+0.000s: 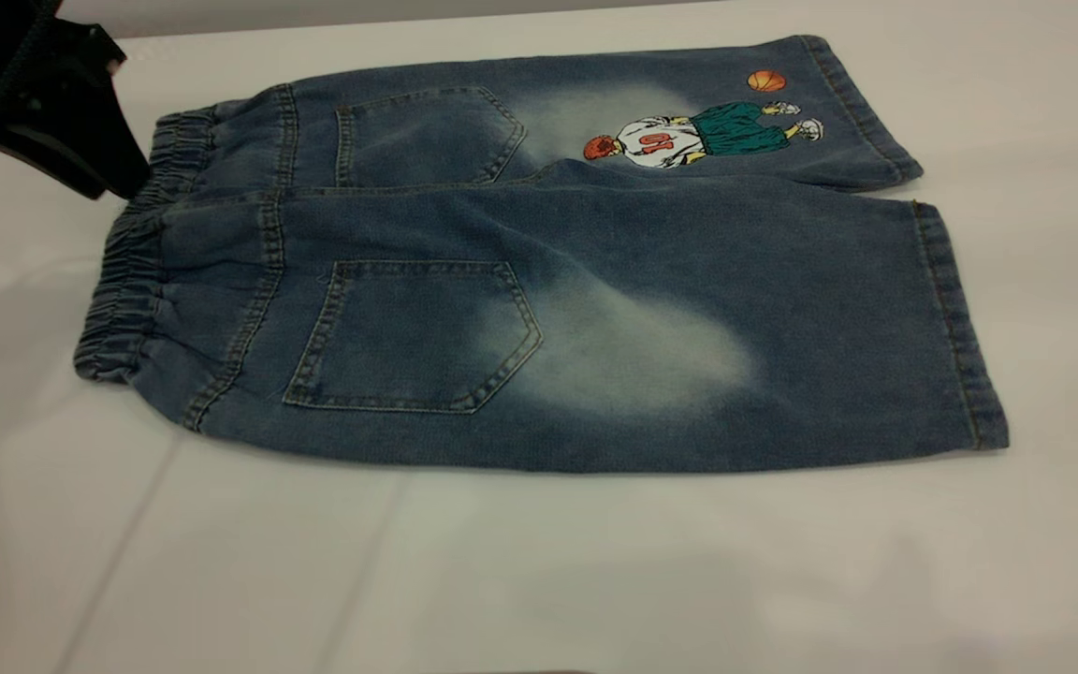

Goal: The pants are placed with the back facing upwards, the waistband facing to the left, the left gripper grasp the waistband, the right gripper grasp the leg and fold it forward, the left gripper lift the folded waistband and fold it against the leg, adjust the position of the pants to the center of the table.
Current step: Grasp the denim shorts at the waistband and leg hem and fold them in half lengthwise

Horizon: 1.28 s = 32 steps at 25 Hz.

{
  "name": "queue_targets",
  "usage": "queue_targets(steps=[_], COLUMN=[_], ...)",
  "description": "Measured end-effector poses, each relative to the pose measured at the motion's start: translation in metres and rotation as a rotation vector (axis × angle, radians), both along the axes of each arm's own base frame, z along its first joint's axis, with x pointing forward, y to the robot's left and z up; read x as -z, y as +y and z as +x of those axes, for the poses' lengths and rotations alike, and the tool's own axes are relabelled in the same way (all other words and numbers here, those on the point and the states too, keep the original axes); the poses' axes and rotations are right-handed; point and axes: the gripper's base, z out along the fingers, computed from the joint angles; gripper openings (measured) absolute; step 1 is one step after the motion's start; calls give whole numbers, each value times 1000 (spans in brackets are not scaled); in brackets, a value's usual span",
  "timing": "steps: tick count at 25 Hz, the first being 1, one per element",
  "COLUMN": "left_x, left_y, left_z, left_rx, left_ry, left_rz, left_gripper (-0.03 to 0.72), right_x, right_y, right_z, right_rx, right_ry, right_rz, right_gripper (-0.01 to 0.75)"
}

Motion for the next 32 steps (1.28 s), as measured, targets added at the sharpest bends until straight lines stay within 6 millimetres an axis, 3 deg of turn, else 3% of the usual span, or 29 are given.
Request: queue_targets(steps=[4,9,12,16,24,32], left_x=[-17,-19,-17,-14,26,60], left_y=[0,2,7,16,21,2], left_z=[1,-2,-3,-6,-10,-8], left_rx=[24,-24,-109,-301,-375,-304], left_ry=[-14,35,67,118,230,292], left_rz=[7,22,55,110,160,102], left_gripper=[299,434,482,494,496,496], right_x=[1,1,1,1,1,1], right_y=[0,0,0,0,0,0], right_z=[-1,-1,-1,-1,-1,-1], right_rx=[-2,-2,-3,-3,-3,-3], right_ry=[10,11,13,13,13,13], right_rz=[0,0,0,0,0,0], right_gripper=[547,547,547,547,547,547])
